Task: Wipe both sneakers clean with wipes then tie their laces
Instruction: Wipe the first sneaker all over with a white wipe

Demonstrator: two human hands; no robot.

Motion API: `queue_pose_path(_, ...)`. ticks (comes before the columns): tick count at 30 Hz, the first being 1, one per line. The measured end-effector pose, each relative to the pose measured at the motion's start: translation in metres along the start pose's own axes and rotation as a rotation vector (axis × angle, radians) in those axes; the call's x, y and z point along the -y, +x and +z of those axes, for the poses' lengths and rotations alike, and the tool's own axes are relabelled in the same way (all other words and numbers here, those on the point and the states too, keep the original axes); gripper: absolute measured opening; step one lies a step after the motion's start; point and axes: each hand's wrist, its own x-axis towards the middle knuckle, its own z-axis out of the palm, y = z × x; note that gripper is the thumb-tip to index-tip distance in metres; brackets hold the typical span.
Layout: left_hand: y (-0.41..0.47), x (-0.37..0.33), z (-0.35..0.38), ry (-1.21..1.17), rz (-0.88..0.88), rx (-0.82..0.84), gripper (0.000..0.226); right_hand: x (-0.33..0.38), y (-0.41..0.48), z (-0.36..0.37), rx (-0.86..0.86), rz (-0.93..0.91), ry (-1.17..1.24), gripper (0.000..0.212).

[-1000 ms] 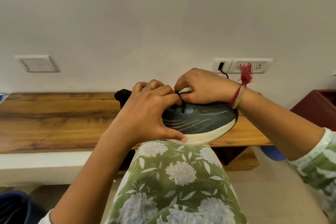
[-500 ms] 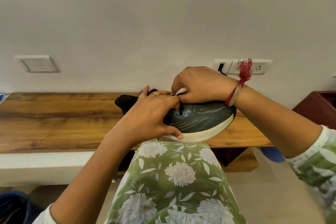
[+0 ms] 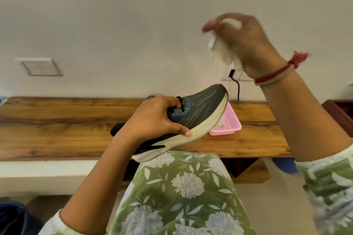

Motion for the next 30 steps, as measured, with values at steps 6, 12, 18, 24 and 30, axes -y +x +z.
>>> queue_pose_path(6,-0.008,0.022,0.005,-0.198,-0.066,0.086,0.030,-0.019,-0.035,-0.009,0.039,0.610,1.035,0.035)
queue_pose_path(12,-0.010,0.030,0.006,-0.350,-0.074,0.195,0.026,-0.028,-0.073,0.006,-0.011,0.828,1.026,0.027)
queue_pose_path(18,-0.006,0.027,0.006,-0.270,-0.115,0.135,0.022,-0.032,-0.090,0.014,0.071,0.791,0.845,0.044)
queue_pose_path(24,-0.003,0.022,0.001,-0.410,-0.178,0.099,0.043,-0.036,-0.087,0.013,0.028,0.628,0.702,0.034)
queue_pose_path(30,0.010,0.020,-0.006,-0.420,-0.181,0.030,0.058,-0.032,-0.085,0.016,-0.142,0.173,0.279,0.019)
